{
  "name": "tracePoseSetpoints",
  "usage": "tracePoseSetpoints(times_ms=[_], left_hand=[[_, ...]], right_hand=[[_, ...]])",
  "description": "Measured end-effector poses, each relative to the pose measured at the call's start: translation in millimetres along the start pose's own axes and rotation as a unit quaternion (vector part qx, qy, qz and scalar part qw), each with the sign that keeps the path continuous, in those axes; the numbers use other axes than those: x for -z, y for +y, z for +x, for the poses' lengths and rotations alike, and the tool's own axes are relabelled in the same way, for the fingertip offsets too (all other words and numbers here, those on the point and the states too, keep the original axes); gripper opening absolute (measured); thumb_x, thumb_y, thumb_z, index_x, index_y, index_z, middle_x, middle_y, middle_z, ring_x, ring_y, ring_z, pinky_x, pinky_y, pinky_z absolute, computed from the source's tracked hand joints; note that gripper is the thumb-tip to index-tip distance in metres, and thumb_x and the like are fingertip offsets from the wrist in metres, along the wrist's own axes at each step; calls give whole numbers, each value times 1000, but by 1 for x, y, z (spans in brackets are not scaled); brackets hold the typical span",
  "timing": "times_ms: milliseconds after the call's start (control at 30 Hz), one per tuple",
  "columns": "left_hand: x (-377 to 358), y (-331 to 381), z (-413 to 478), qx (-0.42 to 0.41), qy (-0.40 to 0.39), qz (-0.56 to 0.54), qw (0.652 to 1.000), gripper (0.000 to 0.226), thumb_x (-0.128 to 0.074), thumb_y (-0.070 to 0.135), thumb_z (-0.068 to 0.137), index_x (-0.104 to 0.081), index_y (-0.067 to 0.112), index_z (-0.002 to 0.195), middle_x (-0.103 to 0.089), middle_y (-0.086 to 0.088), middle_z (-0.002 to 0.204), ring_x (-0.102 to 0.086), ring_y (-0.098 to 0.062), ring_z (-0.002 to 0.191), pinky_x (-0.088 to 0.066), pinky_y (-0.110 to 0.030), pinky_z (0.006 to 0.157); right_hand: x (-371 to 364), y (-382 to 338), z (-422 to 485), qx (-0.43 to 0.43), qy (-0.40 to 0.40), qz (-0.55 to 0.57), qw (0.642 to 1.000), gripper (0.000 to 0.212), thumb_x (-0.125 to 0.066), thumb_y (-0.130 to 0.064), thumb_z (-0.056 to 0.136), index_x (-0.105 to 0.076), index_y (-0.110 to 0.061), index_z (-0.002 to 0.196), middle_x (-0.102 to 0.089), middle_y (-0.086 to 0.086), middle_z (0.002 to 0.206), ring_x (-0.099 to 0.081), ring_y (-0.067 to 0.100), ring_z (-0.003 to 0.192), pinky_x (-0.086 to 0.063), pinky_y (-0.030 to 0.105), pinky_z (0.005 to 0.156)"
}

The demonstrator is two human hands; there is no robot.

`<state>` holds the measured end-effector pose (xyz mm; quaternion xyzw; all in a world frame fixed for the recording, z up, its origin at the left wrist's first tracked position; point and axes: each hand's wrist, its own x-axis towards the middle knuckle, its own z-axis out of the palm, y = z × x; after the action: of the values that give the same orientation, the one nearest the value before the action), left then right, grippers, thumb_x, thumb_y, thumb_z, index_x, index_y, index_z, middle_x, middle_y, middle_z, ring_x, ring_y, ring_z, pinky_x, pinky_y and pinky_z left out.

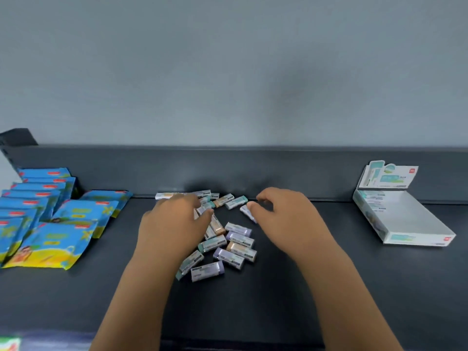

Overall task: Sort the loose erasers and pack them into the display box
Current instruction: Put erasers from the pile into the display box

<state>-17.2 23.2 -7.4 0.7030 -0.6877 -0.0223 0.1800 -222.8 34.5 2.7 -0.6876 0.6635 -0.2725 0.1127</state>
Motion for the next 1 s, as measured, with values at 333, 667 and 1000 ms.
tracePoseSetpoints(times_ms=[333, 667, 1000], left_hand=[[5, -33, 44, 19, -50, -131, 990, 24, -68, 36, 89, -68, 32, 113, -67, 8, 115, -62, -15, 104, -52, -35, 88], [-15, -48, 85, -79, -107, 3, 991, 27, -61, 43, 88, -64, 27, 109, -62, 3, 112, -61, -24, 104, -54, -43, 88], [-25, -51, 124, -149, -170, -79, 971, 18, -69, 29, 83, -66, 32, 100, -63, 4, 113, -62, -19, 99, -55, -41, 89]], right_hand=[[-29, -17, 75, 33, -103, -58, 992, 18, -63, -35, 89, -70, -21, 98, -69, -1, 96, -66, 21, 78, -58, 41, 77], [-61, -25, 89, 63, -156, -234, 958, 29, -62, -14, 85, -64, -22, 112, -63, 3, 113, -61, 28, 105, -56, 44, 84], [-67, -39, 84, 28, -146, -269, 952, 30, -62, -22, 91, -66, -28, 120, -64, 1, 120, -60, 27, 110, -57, 43, 86]])
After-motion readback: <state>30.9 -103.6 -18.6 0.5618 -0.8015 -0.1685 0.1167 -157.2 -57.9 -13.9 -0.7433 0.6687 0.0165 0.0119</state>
